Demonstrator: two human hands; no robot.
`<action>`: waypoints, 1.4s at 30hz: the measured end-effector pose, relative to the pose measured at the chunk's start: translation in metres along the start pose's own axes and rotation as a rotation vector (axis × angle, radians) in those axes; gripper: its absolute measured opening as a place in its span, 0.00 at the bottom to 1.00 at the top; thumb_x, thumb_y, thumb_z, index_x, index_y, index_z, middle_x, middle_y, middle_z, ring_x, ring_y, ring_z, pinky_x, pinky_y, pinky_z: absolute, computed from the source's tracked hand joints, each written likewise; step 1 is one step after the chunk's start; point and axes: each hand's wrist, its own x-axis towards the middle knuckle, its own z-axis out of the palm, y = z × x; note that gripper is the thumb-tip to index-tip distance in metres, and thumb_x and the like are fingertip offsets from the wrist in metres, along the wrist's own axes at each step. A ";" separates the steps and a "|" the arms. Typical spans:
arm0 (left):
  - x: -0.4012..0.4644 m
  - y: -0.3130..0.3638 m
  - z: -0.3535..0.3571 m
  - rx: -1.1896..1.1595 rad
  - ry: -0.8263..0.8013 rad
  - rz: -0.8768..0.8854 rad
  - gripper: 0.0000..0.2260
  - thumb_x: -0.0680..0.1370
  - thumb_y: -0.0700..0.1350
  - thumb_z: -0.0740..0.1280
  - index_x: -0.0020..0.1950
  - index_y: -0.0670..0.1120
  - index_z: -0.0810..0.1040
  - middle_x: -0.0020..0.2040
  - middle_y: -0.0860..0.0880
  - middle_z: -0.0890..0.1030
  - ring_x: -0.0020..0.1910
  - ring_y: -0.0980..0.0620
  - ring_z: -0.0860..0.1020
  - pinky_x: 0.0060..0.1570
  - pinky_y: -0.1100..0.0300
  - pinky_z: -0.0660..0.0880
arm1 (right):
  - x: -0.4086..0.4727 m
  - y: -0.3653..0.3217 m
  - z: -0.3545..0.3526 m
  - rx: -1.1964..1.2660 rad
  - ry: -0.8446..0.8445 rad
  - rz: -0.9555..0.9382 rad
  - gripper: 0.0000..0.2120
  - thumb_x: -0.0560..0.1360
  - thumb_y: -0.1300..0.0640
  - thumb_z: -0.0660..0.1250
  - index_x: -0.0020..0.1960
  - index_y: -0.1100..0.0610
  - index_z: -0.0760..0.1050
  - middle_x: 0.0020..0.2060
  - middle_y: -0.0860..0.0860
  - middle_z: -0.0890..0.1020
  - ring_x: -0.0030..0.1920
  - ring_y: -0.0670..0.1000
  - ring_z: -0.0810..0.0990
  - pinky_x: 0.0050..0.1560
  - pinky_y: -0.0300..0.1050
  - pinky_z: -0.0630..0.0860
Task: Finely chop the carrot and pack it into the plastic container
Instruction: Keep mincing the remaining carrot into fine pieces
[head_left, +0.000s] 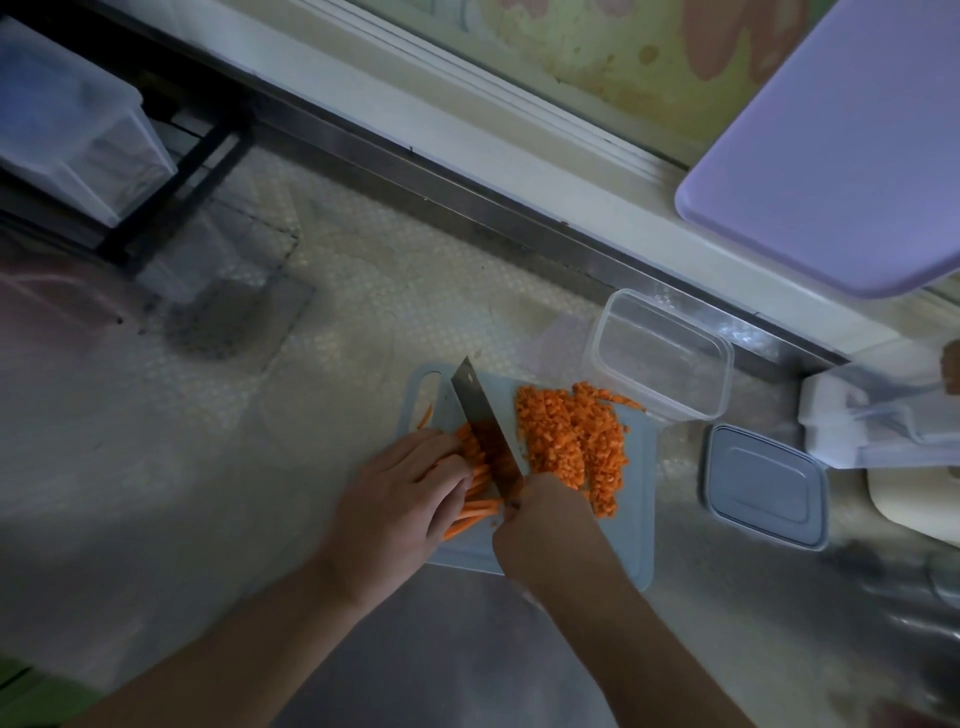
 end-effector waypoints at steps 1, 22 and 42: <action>0.000 0.000 0.000 -0.001 -0.001 -0.003 0.07 0.85 0.43 0.67 0.51 0.43 0.82 0.53 0.49 0.80 0.54 0.48 0.80 0.57 0.53 0.77 | 0.000 0.000 0.000 0.004 0.012 -0.006 0.03 0.78 0.58 0.62 0.46 0.52 0.72 0.38 0.48 0.75 0.35 0.45 0.73 0.33 0.40 0.71; -0.001 -0.001 0.000 0.025 -0.004 0.007 0.07 0.85 0.45 0.67 0.52 0.44 0.83 0.54 0.50 0.81 0.54 0.48 0.80 0.56 0.54 0.77 | -0.010 0.006 0.002 -0.012 0.026 -0.054 0.05 0.78 0.60 0.62 0.47 0.51 0.74 0.38 0.46 0.76 0.37 0.44 0.74 0.37 0.40 0.74; -0.003 -0.004 0.001 0.021 -0.025 -0.006 0.07 0.85 0.46 0.66 0.52 0.45 0.82 0.53 0.50 0.79 0.55 0.48 0.79 0.50 0.51 0.79 | -0.022 0.007 0.004 0.094 0.088 -0.099 0.12 0.80 0.57 0.62 0.39 0.48 0.72 0.35 0.45 0.77 0.36 0.43 0.75 0.31 0.34 0.66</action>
